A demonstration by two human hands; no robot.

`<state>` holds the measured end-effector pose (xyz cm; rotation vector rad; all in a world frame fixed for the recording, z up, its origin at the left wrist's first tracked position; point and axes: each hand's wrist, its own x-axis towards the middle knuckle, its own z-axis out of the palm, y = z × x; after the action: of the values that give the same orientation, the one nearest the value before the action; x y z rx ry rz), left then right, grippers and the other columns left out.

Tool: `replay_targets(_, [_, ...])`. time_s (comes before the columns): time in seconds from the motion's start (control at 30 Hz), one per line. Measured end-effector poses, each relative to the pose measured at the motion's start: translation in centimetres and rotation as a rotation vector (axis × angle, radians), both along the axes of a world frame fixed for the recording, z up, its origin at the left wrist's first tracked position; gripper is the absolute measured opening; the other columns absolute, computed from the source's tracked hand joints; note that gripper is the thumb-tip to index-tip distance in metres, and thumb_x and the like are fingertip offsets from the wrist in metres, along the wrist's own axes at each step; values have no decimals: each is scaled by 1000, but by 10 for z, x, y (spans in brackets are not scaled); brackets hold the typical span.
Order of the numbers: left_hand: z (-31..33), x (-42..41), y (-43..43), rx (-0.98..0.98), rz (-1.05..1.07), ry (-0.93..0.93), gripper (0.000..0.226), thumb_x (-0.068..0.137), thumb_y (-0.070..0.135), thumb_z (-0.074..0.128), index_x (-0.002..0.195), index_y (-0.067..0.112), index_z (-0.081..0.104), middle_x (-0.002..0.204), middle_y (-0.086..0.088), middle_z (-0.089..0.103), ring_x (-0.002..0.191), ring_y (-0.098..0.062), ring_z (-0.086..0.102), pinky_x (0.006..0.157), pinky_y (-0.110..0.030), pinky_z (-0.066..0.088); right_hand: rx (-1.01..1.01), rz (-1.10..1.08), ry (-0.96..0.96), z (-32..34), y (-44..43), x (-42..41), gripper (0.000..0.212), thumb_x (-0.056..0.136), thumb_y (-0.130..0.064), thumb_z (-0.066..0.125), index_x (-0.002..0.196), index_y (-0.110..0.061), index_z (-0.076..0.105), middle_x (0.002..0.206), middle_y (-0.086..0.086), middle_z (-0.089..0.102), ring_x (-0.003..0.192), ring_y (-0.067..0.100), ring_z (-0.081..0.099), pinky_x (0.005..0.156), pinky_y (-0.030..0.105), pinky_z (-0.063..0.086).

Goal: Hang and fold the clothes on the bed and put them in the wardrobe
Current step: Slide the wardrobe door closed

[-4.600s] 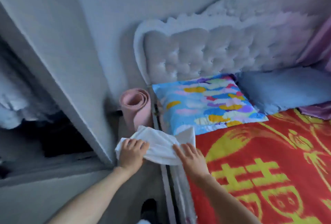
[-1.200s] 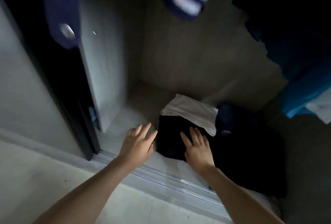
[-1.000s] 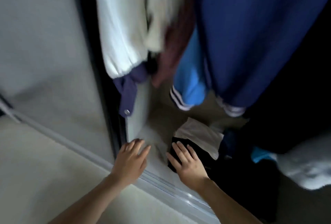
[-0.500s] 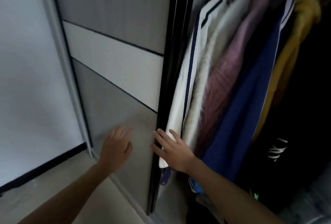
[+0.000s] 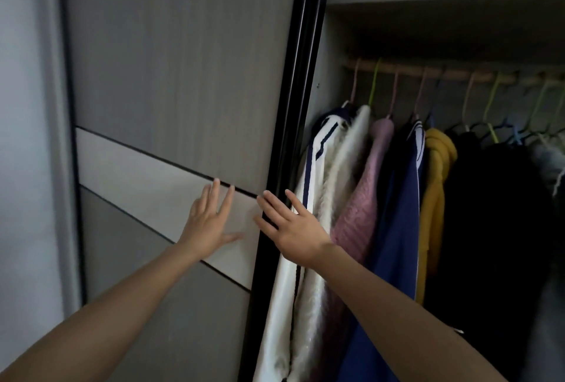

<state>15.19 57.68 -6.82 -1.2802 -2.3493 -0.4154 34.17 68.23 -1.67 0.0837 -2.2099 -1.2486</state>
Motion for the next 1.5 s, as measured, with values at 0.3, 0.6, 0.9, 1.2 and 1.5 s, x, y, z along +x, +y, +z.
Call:
replay_targets(0.3, [-15,-7,11,80,-163,-14,115,72,56,69,141,17,-14,144,-19,-27,142,-42,1,110,-49,23,17,-251,-18,9,-17,-16,37,72,-44,68,106,-29,71,130,0,59,129,16,47,104,42,40])
replay_targets(0.6, [-6,-4,5,-61,-147,-64,95,91,47,48,144,16,-24,148,-19,-34,143,-35,-9,112,-43,19,54,-418,-298,36,-37,-24,36,95,-23,39,128,-12,48,139,11,38,134,29,30,101,41,32])
replay_targets(0.9, [10,20,-6,81,-179,34,78,92,38,48,150,18,1,157,-13,-6,143,-27,8,109,-38,24,36,-413,-286,31,-37,-7,33,95,-22,39,124,-15,54,136,6,41,128,24,35,97,35,34])
replay_targets(1.2, [12,85,7,60,-224,103,79,88,25,52,149,30,3,155,-18,-12,144,-34,1,112,-44,17,-55,-428,-241,38,-33,77,21,75,-38,61,89,-29,73,110,-10,64,112,8,56,81,23,45])
replay_targets(1.5, [21,190,27,125,-351,155,80,78,16,67,146,28,27,153,-26,6,139,-47,10,107,-54,25,-169,-582,-190,33,-14,215,25,51,-43,78,71,-28,74,100,-9,71,104,9,64,74,22,51])
